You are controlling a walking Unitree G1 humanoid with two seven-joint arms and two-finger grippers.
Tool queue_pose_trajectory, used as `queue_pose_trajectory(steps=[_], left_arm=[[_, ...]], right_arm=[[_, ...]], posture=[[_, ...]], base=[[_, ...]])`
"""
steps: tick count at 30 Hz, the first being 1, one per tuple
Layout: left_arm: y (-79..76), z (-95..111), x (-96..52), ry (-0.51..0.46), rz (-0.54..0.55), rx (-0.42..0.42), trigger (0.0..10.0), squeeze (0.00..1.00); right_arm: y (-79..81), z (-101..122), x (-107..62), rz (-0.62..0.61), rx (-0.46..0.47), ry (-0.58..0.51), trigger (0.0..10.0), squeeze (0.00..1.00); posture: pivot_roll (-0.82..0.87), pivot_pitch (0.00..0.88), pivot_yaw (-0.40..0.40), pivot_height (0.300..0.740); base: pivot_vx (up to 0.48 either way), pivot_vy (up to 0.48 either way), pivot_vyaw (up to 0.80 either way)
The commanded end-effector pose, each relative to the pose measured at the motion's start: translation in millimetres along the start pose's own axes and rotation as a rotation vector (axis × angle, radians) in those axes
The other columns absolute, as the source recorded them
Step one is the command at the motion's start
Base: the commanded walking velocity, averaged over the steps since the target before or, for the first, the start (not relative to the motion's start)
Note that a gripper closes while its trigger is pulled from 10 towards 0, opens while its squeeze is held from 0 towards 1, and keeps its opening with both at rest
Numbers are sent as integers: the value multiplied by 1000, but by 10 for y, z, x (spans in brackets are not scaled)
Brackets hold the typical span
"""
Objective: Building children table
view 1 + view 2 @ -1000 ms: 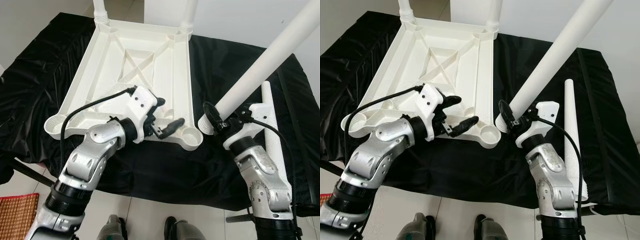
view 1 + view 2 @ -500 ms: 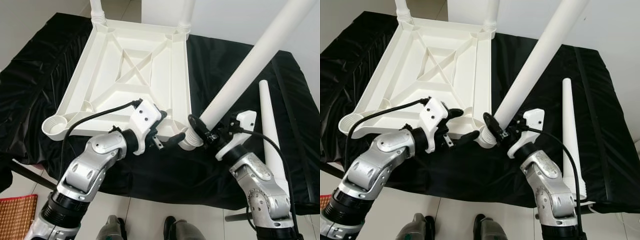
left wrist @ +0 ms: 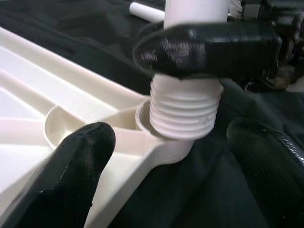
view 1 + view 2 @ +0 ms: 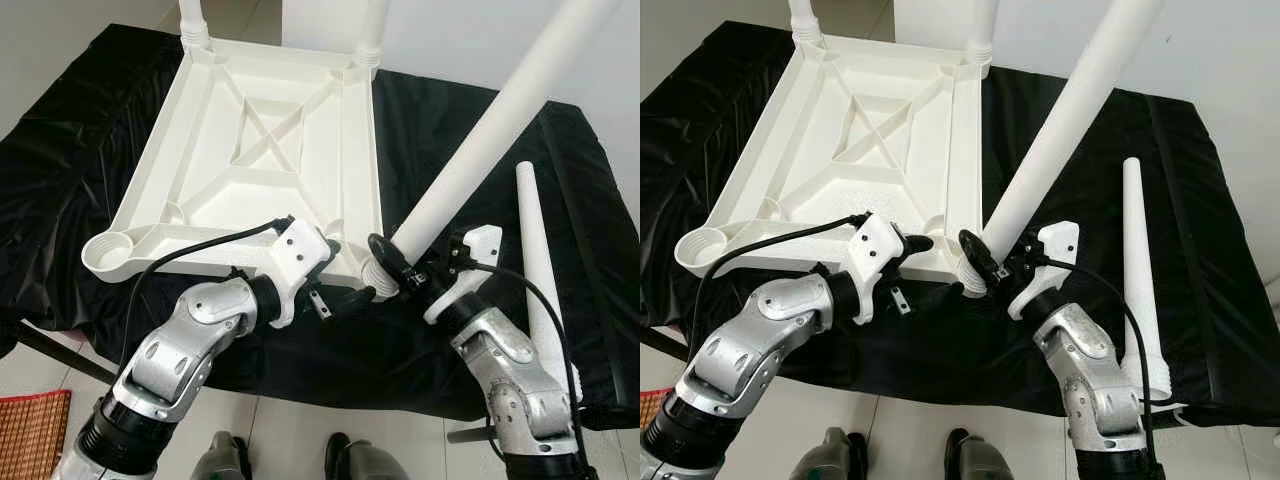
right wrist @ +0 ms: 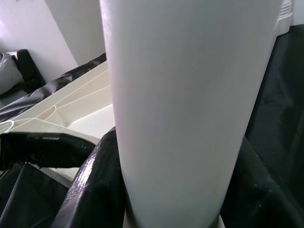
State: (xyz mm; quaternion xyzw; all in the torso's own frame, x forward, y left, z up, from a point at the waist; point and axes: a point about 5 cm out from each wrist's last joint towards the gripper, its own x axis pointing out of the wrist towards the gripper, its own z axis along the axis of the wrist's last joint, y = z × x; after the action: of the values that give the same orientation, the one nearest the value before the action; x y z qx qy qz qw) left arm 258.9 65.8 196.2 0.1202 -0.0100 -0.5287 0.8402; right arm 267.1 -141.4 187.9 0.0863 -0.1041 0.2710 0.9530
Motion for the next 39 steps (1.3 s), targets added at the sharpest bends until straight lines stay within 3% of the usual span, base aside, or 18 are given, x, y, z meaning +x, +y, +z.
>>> queue_pose_trajectory(steps=[1, 14, 19, 27, 39], left_arm=[[-61, 11, -16, 6, -34, 8, 10000, 0], [-78, 15, -53, 21, -49, 13, 10000, 0], [-65, 30, -51, 20, -46, 17, 10000, 0], [-65, 34, -59, 24, -41, 15, 10000, 0], [-46, 60, -60, 18, -35, 16, 10000, 0]], right_arm=[[-94, -130, -54, -72, 26, 50, 10000, 0], [-145, -259, -96, -146, 39, 78, 10000, 0], [-83, -247, -111, -79, -11, 88, 10000, 0], [-93, -236, -145, -54, -101, 109, 10000, 0], [46, -251, -180, -30, -192, 80, 10000, 0]], posture=[[46, 186, -75, 740], [45, 186, -72, 740], [39, 187, -66, 740], [36, 197, -66, 740], [35, 202, -64, 740]], base=[[0, 0, 0], [0, 0, 0], [0, 0, 0], [0, 0, 0], [0, 0, 0]])
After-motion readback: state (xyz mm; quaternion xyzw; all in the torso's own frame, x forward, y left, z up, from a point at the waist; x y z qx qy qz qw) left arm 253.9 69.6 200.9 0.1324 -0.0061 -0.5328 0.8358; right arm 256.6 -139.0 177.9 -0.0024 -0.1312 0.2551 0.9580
